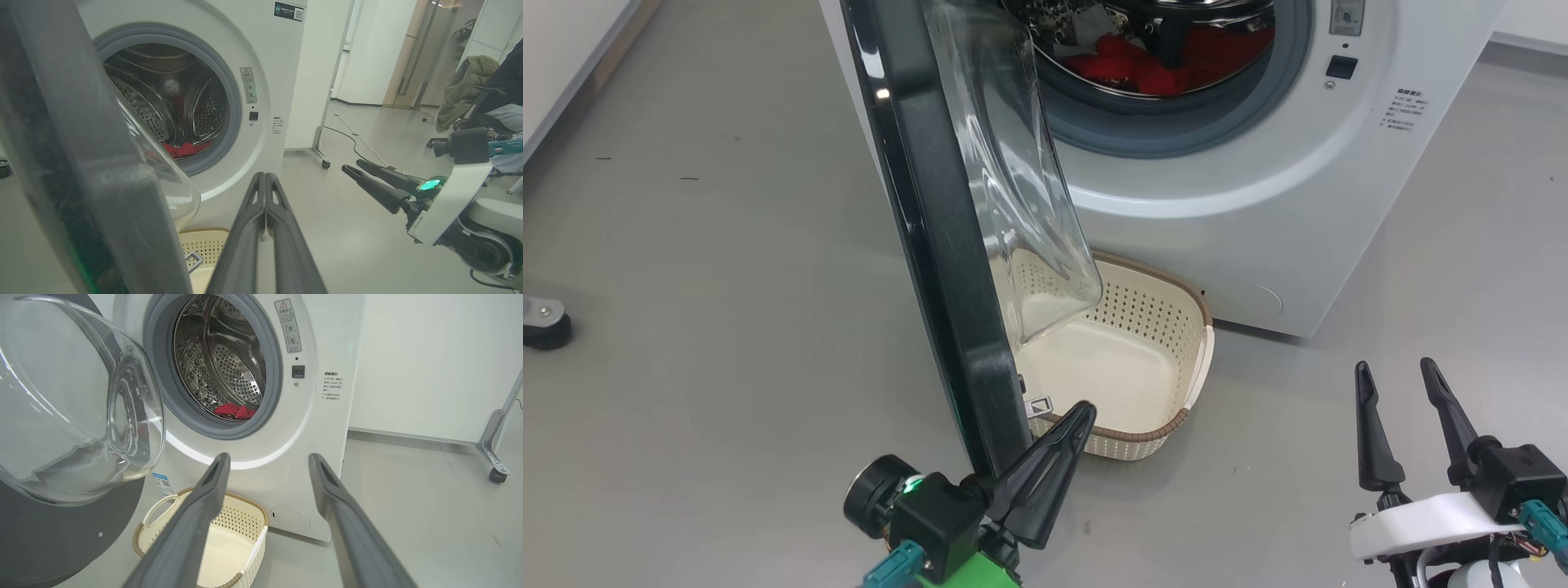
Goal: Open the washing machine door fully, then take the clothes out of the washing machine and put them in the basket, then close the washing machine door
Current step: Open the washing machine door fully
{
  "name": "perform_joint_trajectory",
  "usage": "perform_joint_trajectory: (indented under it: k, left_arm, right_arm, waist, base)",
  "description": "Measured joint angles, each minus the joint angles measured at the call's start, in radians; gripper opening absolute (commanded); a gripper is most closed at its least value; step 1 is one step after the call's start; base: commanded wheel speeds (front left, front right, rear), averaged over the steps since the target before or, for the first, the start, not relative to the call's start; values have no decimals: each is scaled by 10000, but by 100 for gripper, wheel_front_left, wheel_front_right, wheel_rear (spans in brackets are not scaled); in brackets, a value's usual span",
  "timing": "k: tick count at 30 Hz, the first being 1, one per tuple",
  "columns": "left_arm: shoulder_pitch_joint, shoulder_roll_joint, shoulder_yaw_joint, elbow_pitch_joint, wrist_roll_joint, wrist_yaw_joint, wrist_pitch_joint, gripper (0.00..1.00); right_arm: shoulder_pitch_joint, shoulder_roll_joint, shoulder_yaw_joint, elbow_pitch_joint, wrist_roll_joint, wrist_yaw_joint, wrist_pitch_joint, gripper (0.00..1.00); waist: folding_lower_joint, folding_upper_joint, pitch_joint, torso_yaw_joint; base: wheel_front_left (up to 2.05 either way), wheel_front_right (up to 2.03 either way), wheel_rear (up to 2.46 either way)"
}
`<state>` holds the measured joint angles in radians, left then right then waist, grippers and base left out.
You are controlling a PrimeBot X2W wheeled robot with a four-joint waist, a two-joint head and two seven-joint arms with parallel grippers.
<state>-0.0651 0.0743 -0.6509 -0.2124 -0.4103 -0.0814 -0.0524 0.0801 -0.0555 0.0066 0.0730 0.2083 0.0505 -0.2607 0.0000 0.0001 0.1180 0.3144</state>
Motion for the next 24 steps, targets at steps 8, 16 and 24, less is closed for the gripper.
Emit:
perform_joint_trajectory:
  k: [8, 16, 24]
  left_arm:
    - [51, 123, 180, 769, 159, 157, 414, 0]
    - [52, 82, 374, 989, 159, 339, 439, 0]
    - [51, 50, 529, 1152, 159, 581, 512, 0]
  right_arm:
    - [-2, 50, -42, 0, -10, 13, 0, 100]
    - [-3, 73, -119, 0, -10, 79, 0, 100]
    - [-6, 102, -182, 0, -10, 98, 0, 100]
  waist:
    - [0, 0, 89, -84]
    - [0, 0, 138, -137]
    - [0, 0, 202, -110]
  base:
    - [0, 0, 0]
    - [0, 0, 0]
    - [0, 0, 0]
